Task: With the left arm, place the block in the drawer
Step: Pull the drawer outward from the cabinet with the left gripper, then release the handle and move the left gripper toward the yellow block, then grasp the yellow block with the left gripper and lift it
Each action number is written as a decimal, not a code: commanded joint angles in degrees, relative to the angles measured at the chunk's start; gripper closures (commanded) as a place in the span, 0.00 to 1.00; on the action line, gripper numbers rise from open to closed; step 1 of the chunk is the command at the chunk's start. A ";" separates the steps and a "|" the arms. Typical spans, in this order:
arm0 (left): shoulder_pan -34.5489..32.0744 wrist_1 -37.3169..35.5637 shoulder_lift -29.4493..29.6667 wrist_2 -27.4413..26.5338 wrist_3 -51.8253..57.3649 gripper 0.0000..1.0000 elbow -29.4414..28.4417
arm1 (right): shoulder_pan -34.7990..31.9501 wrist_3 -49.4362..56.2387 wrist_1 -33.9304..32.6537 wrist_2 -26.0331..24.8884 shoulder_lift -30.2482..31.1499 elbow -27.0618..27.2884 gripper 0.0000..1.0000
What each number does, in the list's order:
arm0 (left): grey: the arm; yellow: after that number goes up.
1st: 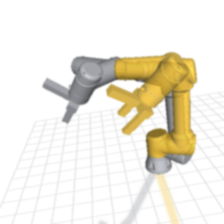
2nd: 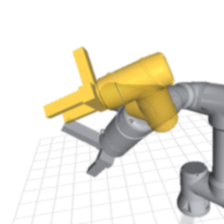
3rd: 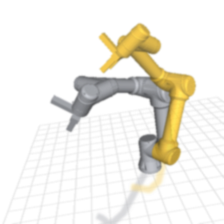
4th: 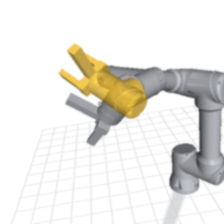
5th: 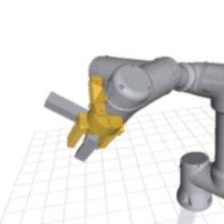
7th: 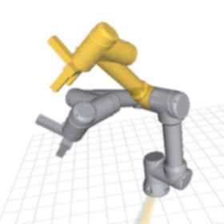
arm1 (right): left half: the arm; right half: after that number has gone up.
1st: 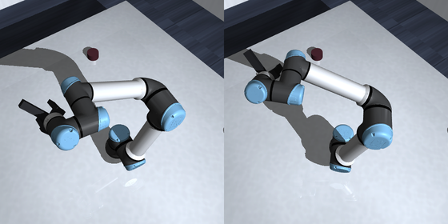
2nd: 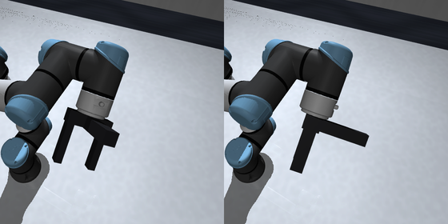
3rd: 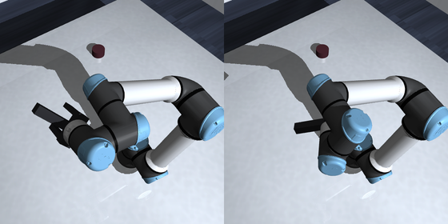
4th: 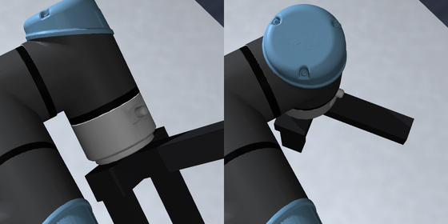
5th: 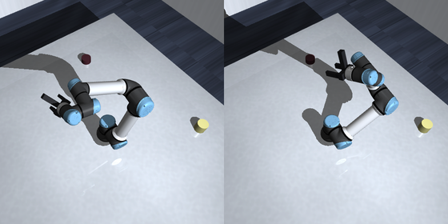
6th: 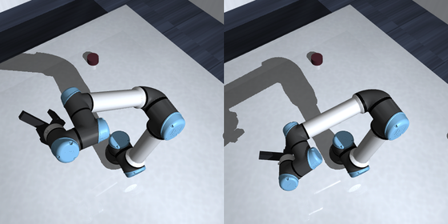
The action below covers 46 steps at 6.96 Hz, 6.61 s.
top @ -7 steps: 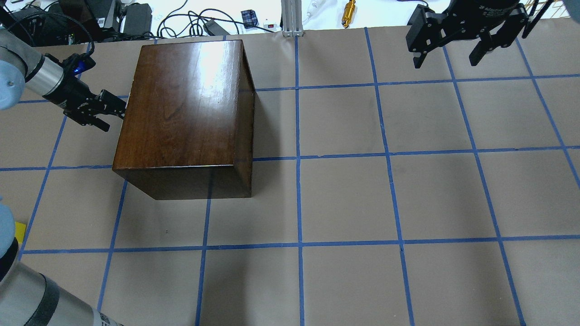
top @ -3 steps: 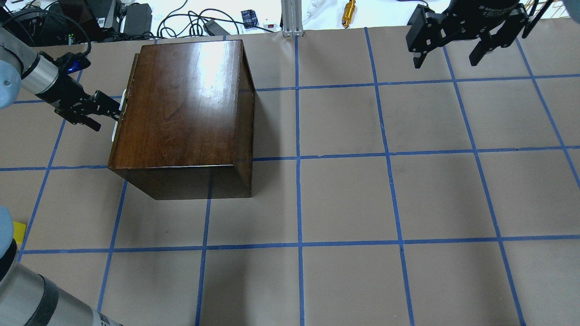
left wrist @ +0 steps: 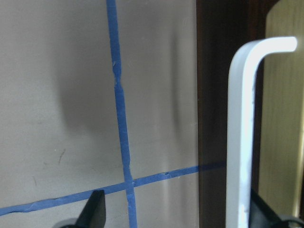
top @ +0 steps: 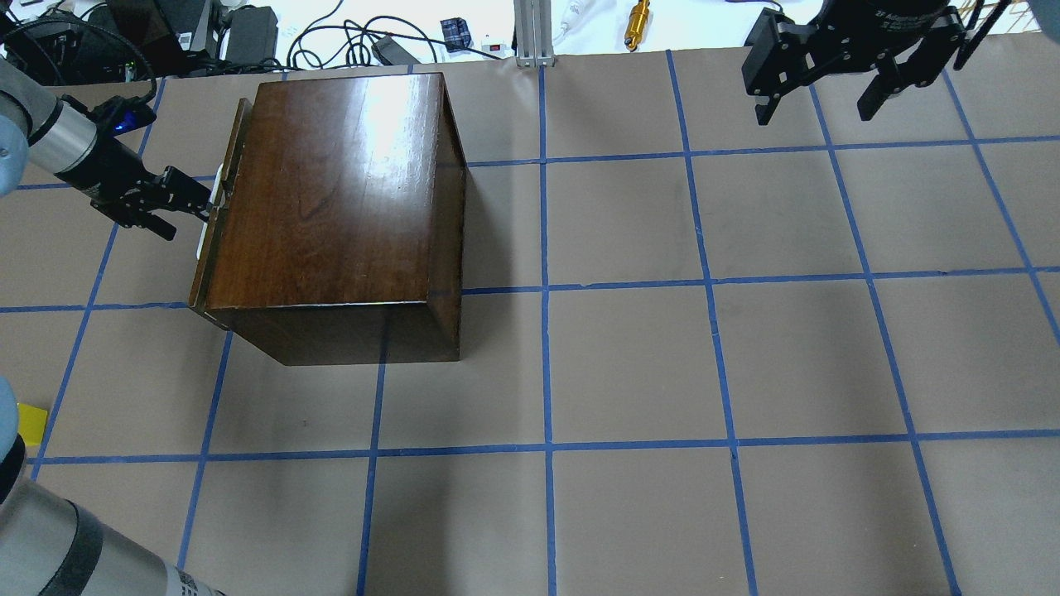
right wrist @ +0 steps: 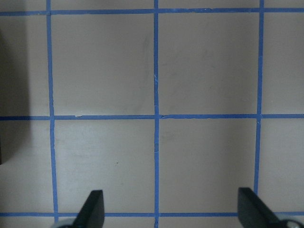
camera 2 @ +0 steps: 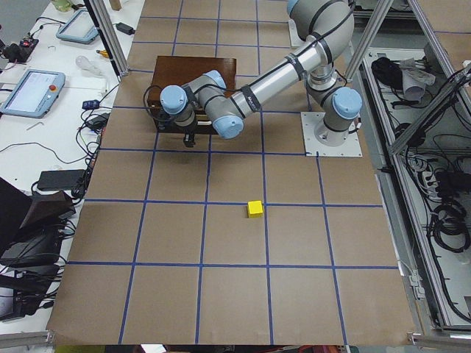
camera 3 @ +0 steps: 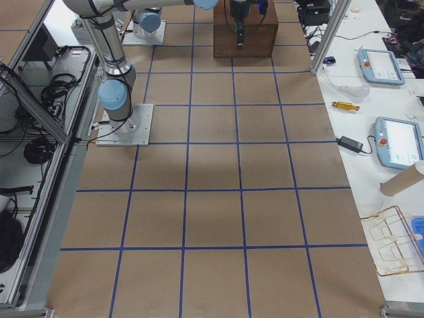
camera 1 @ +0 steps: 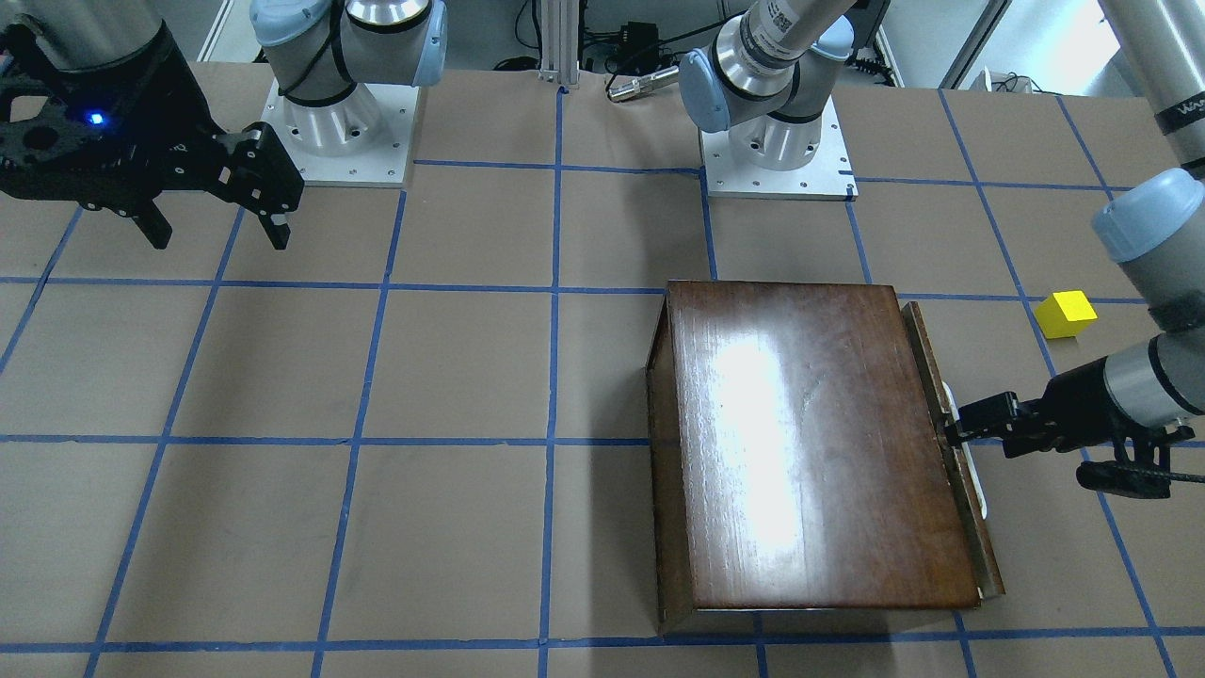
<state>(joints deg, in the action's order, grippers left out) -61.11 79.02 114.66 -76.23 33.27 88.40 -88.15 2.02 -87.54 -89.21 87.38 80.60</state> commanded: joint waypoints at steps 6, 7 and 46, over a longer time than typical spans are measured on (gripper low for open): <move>5.03 0.00 0.13 0.03 3.03 0.00 -0.07 | 0.08 0.00 0.00 0.09 -0.01 0.00 0.00; 5.12 0.08 0.13 0.03 3.03 0.00 -0.07 | 0.00 0.00 0.00 0.01 -0.01 0.00 0.00; 31.93 -34.28 -6.03 -14.65 113.68 1.00 28.58 | 0.09 0.00 0.00 0.00 -0.01 0.00 0.00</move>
<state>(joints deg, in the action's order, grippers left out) -29.18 44.67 108.64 -90.78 147.02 116.97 -88.10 2.02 -87.54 -89.20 87.43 80.60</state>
